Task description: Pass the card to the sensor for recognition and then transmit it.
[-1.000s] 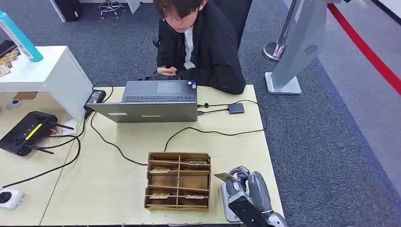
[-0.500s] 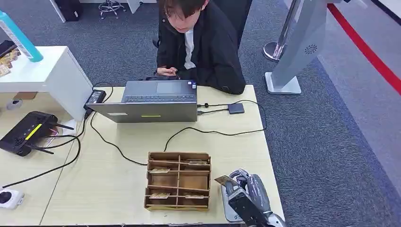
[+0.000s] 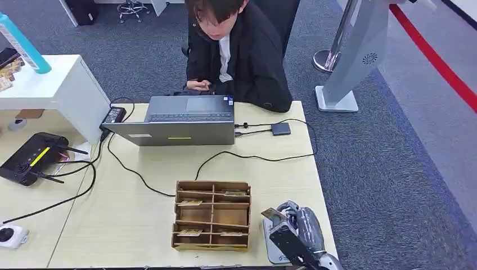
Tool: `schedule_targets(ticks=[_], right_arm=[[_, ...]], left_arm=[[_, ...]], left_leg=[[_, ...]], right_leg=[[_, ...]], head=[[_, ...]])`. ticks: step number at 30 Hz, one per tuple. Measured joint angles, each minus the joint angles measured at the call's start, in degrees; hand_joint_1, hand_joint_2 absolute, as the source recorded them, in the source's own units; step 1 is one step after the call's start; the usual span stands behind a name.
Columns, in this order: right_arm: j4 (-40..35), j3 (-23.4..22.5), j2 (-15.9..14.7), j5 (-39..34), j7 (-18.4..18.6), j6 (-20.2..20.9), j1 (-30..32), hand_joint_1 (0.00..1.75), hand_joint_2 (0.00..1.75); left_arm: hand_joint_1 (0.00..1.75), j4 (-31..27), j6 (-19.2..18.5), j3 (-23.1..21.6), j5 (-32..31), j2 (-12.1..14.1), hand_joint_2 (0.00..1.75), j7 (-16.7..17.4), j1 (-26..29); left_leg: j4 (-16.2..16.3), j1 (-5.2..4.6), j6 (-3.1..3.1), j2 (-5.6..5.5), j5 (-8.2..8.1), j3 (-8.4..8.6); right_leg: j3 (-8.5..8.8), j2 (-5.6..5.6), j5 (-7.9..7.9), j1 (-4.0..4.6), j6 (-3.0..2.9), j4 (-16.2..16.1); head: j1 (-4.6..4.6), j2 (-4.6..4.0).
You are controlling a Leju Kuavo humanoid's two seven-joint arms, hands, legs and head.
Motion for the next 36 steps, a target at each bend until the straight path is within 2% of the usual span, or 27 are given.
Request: schedule_targets(ticks=[15, 36], right_arm=[[-0.44, -1.12, -0.37, -0.9, 0.7, 0.48, 1.21, 1.75, 1.75], [-2.89, -5.73, -3.56, -12.68, -1.77, 7.74, 4.81, 1.75, 1.75]], left_arm=[[0.0, 0.72, -0.17, -1.18, 2.03, -0.24, 0.0, -0.17, -0.04], [0.0, 1.16, -0.7, -3.48, 6.01, -0.24, 0.0, -1.4, -0.03]], left_leg=[[0.0, 0.0, 0.0, 0.0, 0.0, 0.0], [0.0, 0.0, 0.0, 0.0, 0.0, 0.0]], right_leg=[[0.0, 0.0, 0.0, 0.0, 0.0, 0.0], [0.0, 0.0, 0.0, 0.0, 0.0, 0.0]], head=[[0.0, 0.0], [0.0, 0.0]])
